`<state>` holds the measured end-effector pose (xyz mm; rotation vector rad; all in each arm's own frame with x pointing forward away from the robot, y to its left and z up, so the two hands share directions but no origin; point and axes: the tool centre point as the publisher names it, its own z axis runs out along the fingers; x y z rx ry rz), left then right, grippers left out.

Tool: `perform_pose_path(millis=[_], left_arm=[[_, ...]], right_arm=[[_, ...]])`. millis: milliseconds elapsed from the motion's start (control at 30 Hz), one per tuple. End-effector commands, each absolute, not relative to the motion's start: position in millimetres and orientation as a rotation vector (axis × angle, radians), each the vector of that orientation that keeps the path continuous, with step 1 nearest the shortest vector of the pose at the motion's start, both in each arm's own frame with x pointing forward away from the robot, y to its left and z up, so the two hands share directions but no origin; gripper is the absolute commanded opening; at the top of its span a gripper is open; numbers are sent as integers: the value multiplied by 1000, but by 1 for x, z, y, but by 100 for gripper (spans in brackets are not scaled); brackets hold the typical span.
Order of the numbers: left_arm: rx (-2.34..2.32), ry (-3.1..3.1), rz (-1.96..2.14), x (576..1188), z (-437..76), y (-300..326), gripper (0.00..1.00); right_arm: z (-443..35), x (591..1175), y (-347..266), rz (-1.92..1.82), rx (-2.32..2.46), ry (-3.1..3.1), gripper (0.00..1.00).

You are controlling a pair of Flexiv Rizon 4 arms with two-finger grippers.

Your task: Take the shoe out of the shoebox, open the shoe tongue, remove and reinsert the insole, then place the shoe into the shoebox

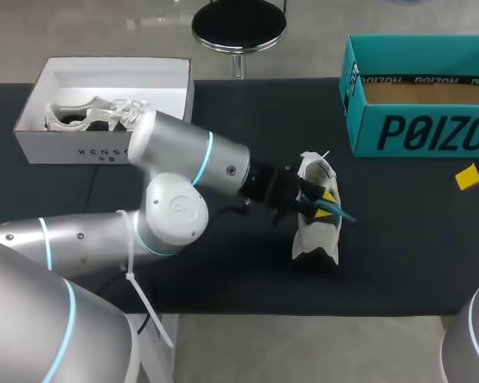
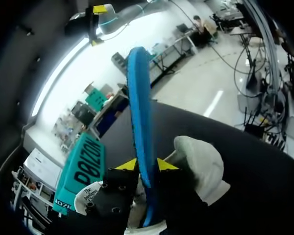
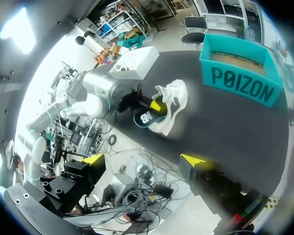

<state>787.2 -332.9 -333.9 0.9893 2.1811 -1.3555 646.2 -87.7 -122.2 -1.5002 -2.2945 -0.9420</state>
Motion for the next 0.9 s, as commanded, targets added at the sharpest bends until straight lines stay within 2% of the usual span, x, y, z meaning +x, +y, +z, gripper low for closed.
perform_pose_path(millis=[33,267,300,333,367,900], left_arm=[[1001,2181,-1354,780,-324,-331,51],[1018,2170,-1379,771,-317,-334,34],[1020,2169,-1381,770,-317,-334,26],[1020,2167,-1383,770,-316,-334,4],[1019,2163,-1388,770,-316,-335,0],[1108,2095,-1258,794,-337,-334,0]], right_arm=[[-124,636,-88,-990,-1525,-2293,100],[-124,636,-88,-990,-1525,-2293,100],[-124,636,-88,-990,-1525,-2293,100],[-124,636,-88,-990,-1525,-2293,100],[-124,636,-88,-990,-1525,-2293,100],[-124,636,-88,-990,-1525,-2293,100]])
